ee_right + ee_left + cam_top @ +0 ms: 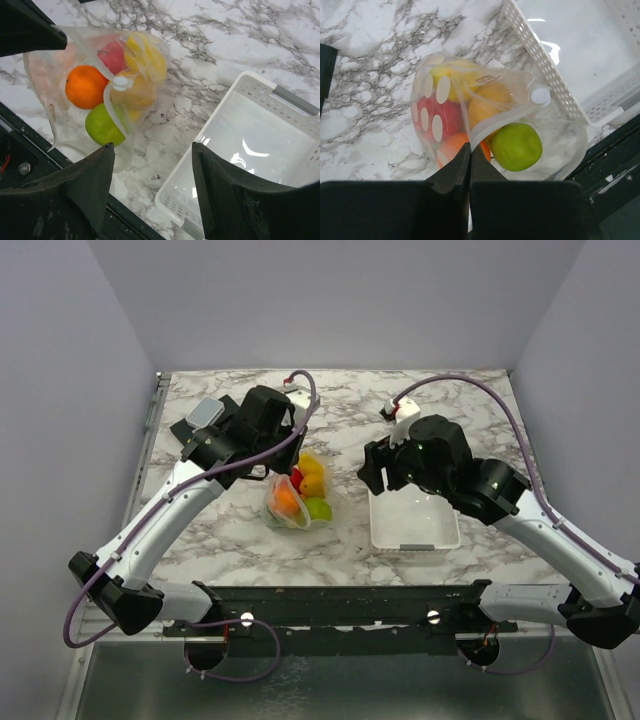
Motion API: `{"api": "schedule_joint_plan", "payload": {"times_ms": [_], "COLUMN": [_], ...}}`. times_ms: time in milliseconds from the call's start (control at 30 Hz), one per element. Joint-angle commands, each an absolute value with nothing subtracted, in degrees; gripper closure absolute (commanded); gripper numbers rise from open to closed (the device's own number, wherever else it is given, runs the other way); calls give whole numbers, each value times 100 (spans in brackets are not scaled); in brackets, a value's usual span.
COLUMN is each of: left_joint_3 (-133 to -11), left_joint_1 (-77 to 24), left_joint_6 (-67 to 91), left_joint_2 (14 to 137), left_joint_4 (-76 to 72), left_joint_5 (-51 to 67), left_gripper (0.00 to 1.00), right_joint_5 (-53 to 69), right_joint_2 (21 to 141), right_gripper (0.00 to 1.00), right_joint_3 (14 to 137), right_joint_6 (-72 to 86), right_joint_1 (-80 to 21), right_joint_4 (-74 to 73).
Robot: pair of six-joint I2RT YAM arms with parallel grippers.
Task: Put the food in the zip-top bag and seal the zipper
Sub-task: Adjust the zipper food storage bag at the center of the board.
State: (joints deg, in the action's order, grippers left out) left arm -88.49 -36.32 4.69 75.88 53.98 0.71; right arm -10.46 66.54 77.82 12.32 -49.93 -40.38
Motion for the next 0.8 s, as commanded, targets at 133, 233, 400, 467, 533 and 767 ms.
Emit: {"api": "schedule_joint_plan", "payload": {"times_ms": [133,233,400,467,533,767], "left_joint_3": [-8246,-8185,-8103,-8051,-7986,-7944], "left_joint_1": [-4253,-4445,-4669,-4718,-4747,-4840], "left_joint_6": [-83,-210,-255,-204,-174,-166], "left_joint_2": [7173,7106,7107,7148,7183,7144], "left_joint_4": [5202,5192,5186,5186,5192,5222], "left_joint_5": [362,374,395,349,324,308], "left_gripper": [100,100,100,100,100,100], "right_joint_5": [-217,37,676,955,1241,2359], "right_joint_2": [6208,6040,5897,5840,5748,5256], "right_gripper": [32,32,32,33,34,37], "right_joint_3": [7243,7093,6938,6822,6663,5814], "right_joint_6": [567,333,-251,-513,-744,-1964], "right_joint_1": [-5036,-5036,-5036,-5036,-5036,-5036], "right_joint_4": [-3908,-3767,-3636,-3534,-3405,-2770]}}
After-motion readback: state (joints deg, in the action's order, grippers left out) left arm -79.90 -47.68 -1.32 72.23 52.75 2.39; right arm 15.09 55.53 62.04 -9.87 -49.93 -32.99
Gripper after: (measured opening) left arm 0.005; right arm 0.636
